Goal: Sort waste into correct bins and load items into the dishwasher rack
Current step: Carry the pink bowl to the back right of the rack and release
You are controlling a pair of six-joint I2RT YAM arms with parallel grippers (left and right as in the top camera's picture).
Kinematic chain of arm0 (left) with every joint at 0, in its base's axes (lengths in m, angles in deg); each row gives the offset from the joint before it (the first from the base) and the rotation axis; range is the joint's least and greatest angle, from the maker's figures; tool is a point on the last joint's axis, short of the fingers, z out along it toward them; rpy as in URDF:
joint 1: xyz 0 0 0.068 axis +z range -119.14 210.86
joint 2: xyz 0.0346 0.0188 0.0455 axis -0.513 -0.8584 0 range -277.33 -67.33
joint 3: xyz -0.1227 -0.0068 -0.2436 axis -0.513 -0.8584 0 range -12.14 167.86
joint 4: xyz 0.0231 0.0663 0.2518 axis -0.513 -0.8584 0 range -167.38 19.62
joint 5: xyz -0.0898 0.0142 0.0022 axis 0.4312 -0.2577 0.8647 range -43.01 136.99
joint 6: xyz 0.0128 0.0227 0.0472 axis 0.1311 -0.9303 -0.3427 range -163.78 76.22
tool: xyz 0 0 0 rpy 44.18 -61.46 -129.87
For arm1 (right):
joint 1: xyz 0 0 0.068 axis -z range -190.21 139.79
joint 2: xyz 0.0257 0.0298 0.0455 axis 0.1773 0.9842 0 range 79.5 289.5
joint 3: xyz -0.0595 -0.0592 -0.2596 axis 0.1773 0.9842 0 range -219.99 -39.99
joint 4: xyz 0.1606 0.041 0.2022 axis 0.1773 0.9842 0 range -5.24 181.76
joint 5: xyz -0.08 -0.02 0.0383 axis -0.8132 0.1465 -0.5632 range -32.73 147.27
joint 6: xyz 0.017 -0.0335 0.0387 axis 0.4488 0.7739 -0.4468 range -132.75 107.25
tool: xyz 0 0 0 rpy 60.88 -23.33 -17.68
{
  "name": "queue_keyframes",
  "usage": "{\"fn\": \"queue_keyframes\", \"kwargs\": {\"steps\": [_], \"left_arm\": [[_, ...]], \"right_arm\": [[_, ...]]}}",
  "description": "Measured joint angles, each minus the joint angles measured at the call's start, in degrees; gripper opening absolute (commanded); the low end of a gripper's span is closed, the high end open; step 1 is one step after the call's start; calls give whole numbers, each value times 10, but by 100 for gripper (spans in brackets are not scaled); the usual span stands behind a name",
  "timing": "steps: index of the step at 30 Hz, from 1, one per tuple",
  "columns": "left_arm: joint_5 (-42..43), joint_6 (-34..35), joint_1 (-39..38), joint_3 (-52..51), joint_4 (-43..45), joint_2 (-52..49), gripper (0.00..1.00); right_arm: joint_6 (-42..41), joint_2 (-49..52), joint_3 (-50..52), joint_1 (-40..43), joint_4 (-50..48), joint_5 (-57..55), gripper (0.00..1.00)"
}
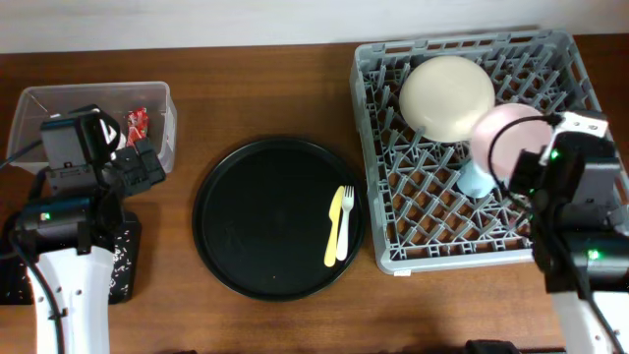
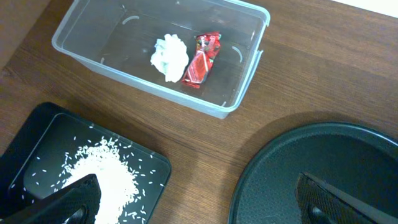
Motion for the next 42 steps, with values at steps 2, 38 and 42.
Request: {"fn": "queue_keyframes", "kwargs": {"steps": [2, 38, 42], "left_arm": [[0, 0, 0, 0, 1, 0, 99], [-2, 0, 0, 0, 0, 0, 99], [-2, 0, 0, 0, 0, 0, 99]], "right_arm": [[20, 33, 0, 39, -32, -19, 4], [548, 548, -3, -50, -746, -339, 74], [546, 549, -2, -86, -773, -340, 95]]}}
